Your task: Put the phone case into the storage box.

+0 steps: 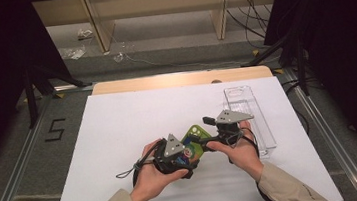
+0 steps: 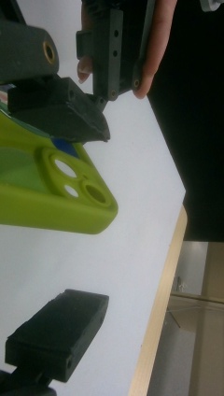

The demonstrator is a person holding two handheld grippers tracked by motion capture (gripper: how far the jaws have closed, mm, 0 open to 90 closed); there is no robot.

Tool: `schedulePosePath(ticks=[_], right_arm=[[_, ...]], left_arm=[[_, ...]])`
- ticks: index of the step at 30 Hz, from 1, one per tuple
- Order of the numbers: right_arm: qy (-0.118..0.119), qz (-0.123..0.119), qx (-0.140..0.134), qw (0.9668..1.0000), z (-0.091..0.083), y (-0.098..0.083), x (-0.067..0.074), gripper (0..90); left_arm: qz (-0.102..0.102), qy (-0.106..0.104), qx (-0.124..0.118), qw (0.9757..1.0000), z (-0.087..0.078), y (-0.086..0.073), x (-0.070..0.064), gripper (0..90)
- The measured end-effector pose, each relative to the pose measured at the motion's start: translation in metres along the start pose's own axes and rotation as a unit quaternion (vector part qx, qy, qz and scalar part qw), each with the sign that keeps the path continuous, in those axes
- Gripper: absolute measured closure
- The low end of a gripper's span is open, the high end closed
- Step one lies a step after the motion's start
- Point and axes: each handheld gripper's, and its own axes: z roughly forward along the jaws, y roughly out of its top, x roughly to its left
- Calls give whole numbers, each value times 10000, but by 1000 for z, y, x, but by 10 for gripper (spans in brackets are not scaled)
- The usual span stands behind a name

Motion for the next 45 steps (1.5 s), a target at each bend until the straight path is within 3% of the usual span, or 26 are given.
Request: schedulePosePath(ticks=[45], right_arm=[[77, 150, 69, 9998, 6, 5, 3, 423]], left_arm=[[15, 19, -77, 10000, 0, 2, -1, 162]])
